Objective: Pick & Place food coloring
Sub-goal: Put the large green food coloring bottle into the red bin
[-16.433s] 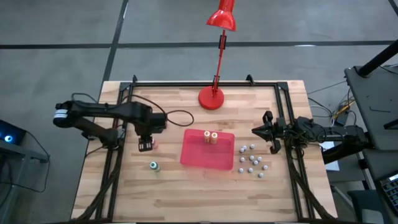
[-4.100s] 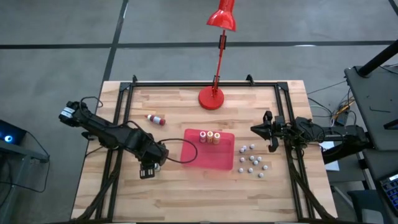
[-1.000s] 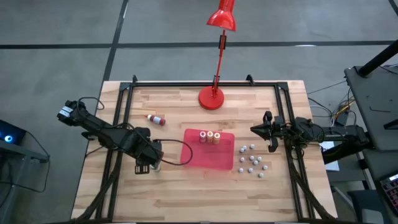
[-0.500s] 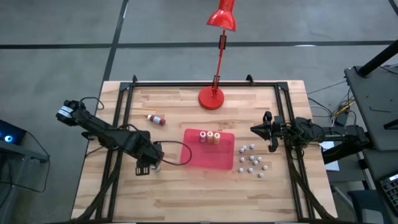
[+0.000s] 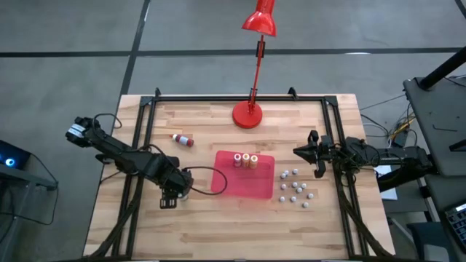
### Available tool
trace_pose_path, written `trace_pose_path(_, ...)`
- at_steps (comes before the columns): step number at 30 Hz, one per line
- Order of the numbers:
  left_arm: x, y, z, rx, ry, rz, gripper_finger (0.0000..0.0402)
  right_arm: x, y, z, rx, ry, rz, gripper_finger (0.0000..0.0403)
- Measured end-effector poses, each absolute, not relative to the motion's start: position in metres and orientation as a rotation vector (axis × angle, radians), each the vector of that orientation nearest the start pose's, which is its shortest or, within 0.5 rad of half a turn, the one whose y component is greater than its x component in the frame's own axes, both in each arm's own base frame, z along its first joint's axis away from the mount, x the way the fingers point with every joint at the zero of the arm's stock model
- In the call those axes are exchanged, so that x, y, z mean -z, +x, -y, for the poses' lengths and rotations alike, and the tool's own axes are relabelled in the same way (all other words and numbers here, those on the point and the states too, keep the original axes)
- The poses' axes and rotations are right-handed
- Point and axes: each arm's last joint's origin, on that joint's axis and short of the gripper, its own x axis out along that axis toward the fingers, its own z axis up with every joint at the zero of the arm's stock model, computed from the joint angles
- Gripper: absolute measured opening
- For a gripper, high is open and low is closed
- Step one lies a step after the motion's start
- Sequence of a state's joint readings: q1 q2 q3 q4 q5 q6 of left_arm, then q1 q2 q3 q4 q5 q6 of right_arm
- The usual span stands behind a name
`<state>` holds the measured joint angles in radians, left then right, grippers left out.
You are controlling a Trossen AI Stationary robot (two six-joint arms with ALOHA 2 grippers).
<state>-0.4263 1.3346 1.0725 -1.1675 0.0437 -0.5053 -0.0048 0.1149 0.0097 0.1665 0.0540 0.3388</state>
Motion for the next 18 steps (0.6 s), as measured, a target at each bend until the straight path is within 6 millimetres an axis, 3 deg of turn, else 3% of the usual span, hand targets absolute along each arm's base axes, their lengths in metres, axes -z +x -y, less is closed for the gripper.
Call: trace_pose_path(18, -0.259, 0.211, 0.107, 0.106, -0.151, -1.377, 0.0208, -0.174, 0.104, 0.002, 0.050, 0.341, 0.071, 0.0029)
